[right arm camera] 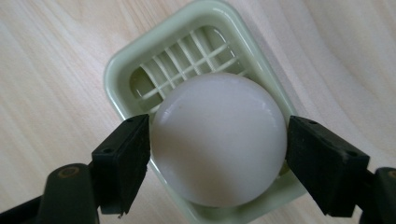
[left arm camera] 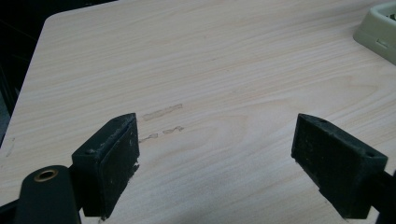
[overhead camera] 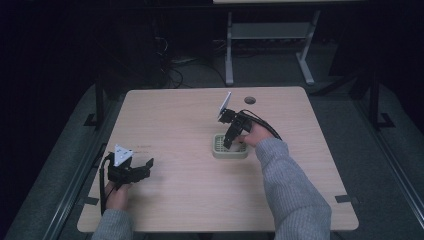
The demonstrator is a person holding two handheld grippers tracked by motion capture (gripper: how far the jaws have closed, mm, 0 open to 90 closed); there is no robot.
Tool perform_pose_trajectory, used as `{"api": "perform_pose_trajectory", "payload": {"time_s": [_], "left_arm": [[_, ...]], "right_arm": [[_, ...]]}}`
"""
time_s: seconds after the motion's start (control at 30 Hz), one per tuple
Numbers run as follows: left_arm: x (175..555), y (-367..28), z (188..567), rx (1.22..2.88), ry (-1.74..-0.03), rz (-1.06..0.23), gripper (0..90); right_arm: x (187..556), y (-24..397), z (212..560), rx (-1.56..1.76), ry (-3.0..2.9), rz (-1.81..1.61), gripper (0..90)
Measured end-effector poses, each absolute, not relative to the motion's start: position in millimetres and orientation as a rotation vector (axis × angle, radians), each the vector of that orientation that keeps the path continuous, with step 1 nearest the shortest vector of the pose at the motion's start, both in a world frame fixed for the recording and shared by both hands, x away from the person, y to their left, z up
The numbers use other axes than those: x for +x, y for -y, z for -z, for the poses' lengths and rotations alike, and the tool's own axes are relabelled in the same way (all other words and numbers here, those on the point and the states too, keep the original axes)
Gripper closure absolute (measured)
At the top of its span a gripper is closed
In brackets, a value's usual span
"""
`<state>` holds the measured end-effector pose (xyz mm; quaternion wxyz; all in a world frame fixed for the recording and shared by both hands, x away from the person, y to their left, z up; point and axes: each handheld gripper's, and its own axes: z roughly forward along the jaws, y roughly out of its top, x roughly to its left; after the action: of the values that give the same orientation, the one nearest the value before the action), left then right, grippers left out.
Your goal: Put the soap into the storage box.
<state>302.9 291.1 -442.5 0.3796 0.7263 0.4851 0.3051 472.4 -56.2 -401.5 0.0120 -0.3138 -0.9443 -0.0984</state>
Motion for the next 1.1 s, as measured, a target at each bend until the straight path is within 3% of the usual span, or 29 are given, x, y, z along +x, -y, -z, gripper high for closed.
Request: {"api": "perform_pose_trajectory", "payload": {"time_s": [1.1], "left_arm": [[302.4,-289.6,442.8,1.869,-1.231,-0.784,14.8]], "right_arm": [[451.9,96.6,376.9,-1.014,2.917,0.446,21.3]]}}
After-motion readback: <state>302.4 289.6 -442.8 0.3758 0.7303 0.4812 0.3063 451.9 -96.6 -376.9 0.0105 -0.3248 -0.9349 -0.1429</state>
